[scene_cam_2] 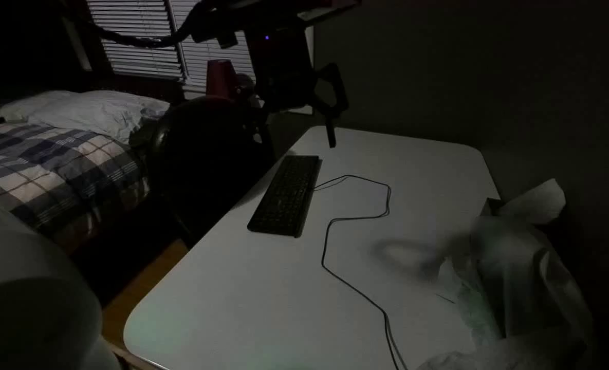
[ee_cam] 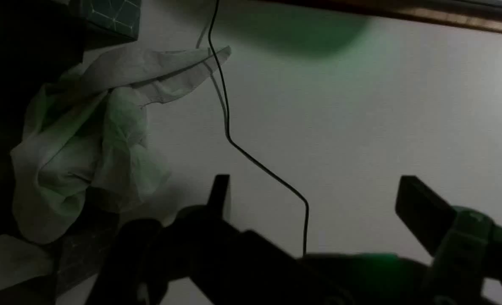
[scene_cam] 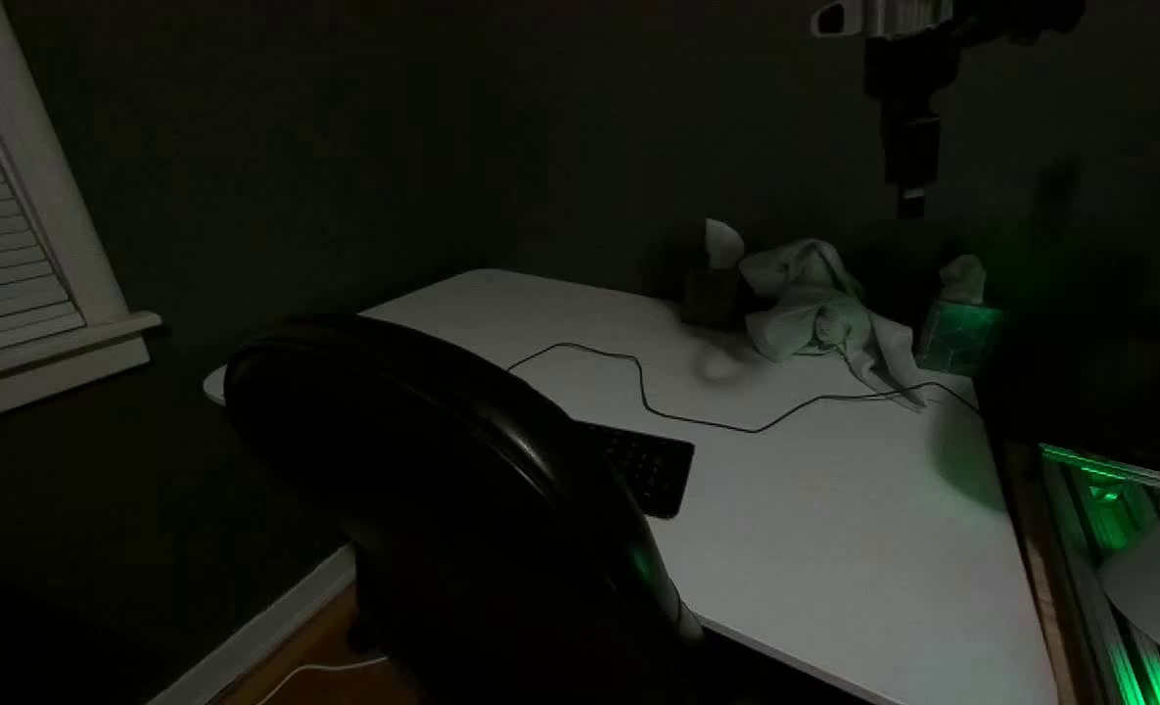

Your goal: Press a key on the keyboard.

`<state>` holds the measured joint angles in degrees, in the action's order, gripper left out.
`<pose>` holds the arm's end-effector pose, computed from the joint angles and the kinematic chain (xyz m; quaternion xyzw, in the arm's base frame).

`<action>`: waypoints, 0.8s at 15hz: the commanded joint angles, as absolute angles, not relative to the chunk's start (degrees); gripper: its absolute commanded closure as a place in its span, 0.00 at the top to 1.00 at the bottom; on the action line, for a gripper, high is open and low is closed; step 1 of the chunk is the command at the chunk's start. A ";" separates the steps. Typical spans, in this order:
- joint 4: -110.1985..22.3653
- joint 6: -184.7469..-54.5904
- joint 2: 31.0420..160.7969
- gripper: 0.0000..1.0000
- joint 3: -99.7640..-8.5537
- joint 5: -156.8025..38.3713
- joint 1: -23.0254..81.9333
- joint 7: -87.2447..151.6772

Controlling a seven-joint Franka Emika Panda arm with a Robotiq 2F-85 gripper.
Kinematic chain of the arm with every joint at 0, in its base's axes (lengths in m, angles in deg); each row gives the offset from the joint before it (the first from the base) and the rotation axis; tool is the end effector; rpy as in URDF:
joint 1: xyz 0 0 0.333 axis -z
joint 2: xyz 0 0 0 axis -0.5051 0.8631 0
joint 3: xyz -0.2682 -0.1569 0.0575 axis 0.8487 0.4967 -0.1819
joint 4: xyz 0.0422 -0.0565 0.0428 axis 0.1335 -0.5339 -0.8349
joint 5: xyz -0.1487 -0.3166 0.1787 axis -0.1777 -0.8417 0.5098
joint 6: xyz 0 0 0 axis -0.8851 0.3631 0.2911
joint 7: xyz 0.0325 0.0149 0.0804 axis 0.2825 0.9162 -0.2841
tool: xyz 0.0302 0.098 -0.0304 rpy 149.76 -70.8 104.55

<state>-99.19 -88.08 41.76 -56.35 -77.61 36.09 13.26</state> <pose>0.3303 -0.0749 0.4674 0.9772 0.1148 -0.0900 0.1541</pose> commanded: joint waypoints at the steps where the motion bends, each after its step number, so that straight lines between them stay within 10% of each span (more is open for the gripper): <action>1: -99.05 -87.68 41.78 1.00 -55.16 -78.25 34.64 13.91; 12: -98.84 -94.32 44.57 1.00 -61.60 -72.91 24.37 16.62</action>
<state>-98.99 -89.64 42.38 -59.82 -73.40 26.90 14.48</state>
